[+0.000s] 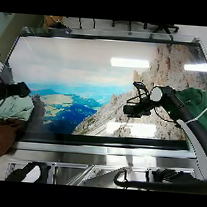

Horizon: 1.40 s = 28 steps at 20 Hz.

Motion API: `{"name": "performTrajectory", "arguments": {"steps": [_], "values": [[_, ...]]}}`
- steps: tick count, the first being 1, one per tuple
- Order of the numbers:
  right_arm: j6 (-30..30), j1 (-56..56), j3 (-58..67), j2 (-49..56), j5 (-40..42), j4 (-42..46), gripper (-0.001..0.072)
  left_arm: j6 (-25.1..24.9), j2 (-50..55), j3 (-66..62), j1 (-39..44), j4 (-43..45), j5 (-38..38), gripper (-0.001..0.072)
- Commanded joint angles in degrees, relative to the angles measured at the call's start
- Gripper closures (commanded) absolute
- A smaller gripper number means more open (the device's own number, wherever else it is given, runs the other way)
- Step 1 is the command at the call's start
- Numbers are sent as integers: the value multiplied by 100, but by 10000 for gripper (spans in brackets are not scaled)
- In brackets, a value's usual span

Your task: Fold the shirts.

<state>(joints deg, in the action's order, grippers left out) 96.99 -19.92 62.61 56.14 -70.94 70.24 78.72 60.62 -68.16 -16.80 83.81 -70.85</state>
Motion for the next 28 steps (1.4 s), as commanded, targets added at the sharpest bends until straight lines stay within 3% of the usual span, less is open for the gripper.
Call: {"name": "performTrajectory", "arguments": {"steps": [1, 5, 12, 13, 15, 19, 25, 28], "values": [[2, -4, -2, -2, -2, -2, 698, 17, 866, -291, -640, 1211, 546, 20], [4, -4, -2, -2, 0, -2, 699, 17, 1904, -293, -1058, 1257, 1047, 20], [2, -4, -2, -2, 0, -2, 698, 15, 3257, -293, -1180, 1250, 896, 29], [2, -4, -2, -2, -2, -2, 698, 15, 3379, -291, -1180, 1248, 890, 198], [2, -4, -2, -2, 0, -2, 698, -76, 3517, -293, -1180, 1250, 767, 691], [2, -4, -2, -2, 0, -2, 698, -33, 3228, -577, -929, 1126, 726, 692], [2, -4, -2, 0, 17, -4, 698, -264, 2177, -2260, 236, -1097, -111, 692], [2, -4, -2, 0, 11, -4, 698, -116, 1775, -2817, 1231, -1502, -710, 692]]}}
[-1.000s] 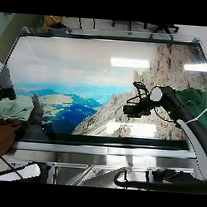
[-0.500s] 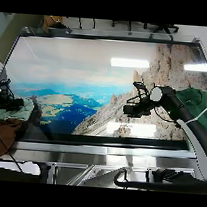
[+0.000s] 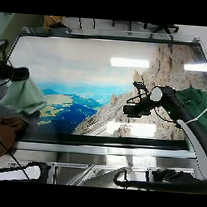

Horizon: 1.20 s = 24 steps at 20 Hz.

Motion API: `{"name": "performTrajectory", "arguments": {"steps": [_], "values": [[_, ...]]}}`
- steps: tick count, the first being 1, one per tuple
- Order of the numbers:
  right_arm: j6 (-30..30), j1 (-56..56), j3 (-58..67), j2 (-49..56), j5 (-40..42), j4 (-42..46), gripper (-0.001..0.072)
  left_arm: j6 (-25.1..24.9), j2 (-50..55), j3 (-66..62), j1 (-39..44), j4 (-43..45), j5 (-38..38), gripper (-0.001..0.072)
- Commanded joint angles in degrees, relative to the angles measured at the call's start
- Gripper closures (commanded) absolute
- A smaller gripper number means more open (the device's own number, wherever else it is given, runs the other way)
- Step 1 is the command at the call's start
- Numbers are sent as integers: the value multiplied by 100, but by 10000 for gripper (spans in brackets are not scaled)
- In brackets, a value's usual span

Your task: Fold the shirts.

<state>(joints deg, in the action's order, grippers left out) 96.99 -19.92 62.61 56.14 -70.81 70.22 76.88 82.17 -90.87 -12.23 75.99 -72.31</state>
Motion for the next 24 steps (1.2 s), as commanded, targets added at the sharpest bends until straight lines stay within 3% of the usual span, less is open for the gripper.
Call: {"name": "performTrajectory", "arguments": {"steps": [1, 8, 13, 14, 16, 18, 19, 20, 22, 24], "values": [[2, -4, -2, -4, -17, -2, 698, 186, -487, -612, 1123, -706, -675, 692], [-492, 28, 0, -7, -243, 133, 699, 898, -737, 232, 3442, -702, -352, 692], [-492, 68, 2, -7, -343, 463, 692, 1038, -334, 1019, 3930, -704, -13, 687], [-492, 68, 24, -7, -343, 463, 692, 1091, -264, 966, 3871, -708, -44, 650], [-560, 68, 188, -4, -339, 529, 690, 1241, -223, 662, 3707, -708, -232, 10], [-664, 127, 520, 2, -306, 710, 667, 1305, -229, 208, 3447, -702, -577, 2], [-662, 243, 702, 44, -299, 719, 534, 1287, -229, -20, 3289, -697, -826, 2], [-662, 435, 894, 114, -299, 717, 474, 1213, -229, -181, 3128, -695, -1064, 2], [-717, 859, 1154, 315, -302, 697, 469, 1119, -275, -214, 2811, -697, -1447, 2], [-863, 1268, 1198, 568, -319, 592, 458, 1058, -538, 361, 2614, -702, -1370, 2]]}}
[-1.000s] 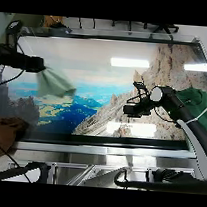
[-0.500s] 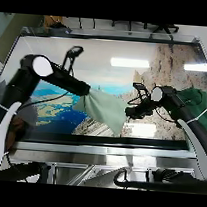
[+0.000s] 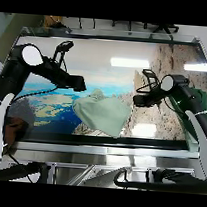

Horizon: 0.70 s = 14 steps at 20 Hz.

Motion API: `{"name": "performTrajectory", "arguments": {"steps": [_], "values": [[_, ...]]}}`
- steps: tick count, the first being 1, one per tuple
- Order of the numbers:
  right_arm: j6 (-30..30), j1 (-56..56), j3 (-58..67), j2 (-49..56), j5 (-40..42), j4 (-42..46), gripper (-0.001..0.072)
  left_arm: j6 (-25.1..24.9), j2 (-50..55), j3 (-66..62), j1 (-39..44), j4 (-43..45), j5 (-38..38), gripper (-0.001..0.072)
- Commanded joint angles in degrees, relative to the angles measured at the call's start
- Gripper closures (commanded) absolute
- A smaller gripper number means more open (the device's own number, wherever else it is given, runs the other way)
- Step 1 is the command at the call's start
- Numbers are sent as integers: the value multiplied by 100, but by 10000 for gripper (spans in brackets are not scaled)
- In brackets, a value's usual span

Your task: Fold the shirts.

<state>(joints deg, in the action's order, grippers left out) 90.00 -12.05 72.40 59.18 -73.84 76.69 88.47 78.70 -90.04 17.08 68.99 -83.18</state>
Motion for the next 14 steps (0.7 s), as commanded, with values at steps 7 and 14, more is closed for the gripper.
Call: {"name": "performTrajectory", "arguments": {"steps": [7, 14], "values": [[-839, 767, 219, 1451, -15, -1132, 234, -354, -1381, 3952, -391, 20, 1864, 2], [-1130, 756, 219, 2155, 144, -1941, 236, -741, -745, 4942, -382, -632, 3814, 3]]}}
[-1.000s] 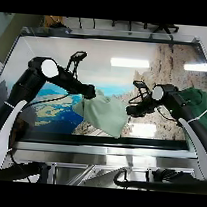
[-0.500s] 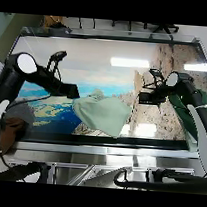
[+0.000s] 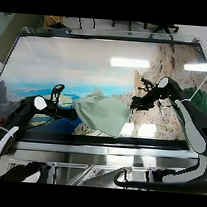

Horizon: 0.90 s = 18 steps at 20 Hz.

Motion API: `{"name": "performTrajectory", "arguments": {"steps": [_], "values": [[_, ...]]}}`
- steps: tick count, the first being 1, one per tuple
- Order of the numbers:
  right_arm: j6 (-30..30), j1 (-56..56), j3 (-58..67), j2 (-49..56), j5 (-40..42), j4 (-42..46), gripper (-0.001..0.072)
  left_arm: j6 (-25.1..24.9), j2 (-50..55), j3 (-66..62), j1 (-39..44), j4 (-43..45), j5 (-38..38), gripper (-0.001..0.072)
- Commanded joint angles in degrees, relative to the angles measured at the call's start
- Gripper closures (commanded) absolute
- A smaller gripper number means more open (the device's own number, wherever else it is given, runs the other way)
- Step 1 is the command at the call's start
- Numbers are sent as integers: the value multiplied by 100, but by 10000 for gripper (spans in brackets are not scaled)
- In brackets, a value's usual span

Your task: Fold the shirts.

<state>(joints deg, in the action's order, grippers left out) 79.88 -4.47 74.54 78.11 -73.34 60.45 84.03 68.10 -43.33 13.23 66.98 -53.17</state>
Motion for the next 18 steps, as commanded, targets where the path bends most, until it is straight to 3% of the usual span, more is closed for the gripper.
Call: {"name": "performTrajectory", "arguments": {"steps": [1, 2, 4, 5, 6, 7, 8, 9, 10, 12, 16, 17, 18], "values": [[-203, -2, 4, 315, 116, -435, 237, -529, 542, 173, 11, -734, 852, 3], [-319, -2, 4, 365, 136, -632, 248, -761, 732, 48, 13, -1014, 872, 3], [-608, -2, 4, 420, 208, -1005, 440, -1021, 1062, -313, 13, -1325, 872, 3], [-643, -2, 4, 435, 291, -1123, 478, -1021, 1187, -531, 13, -1311, 861, 4], [-647, 0, 4, 442, 354, -1191, 498, -1019, 1296, -763, 13, -1307, 815, 78], [-651, 0, 4, 442, 431, -1215, 500, -1029, 1386, -955, 13, -1303, 761, 269], [-662, 0, 4, 442, 485, -1231, 556, -1056, 1469, -1132, 13, -1300, 715, 422], [-662, 0, 4, 442, 503, -1228, 665, -1054, 1552, -1285, 13, -1303, 658, 480], [-664, 2, 4, 446, 498, -1226, 699, -1049, 1639, -1421, 13, -1309, 588, 479], [-662, 4, 4, 446, 501, -1228, 699, -1056, 1727, -1569, 13, -1303, 455, 691], [-660, 11, 4, 442, 498, -1211, 695, -1062, 1722, -1596, 11, -1246, 396, 691], [-662, 24, 7, 411, 496, -1154, 664, -1080, 1725, -1596, 11, -1217, 319, 691], [-660, 63, 13, 354, 498, -1075, 508, -1078, 1725, -1598, 11, -1174, 249, 691]]}}
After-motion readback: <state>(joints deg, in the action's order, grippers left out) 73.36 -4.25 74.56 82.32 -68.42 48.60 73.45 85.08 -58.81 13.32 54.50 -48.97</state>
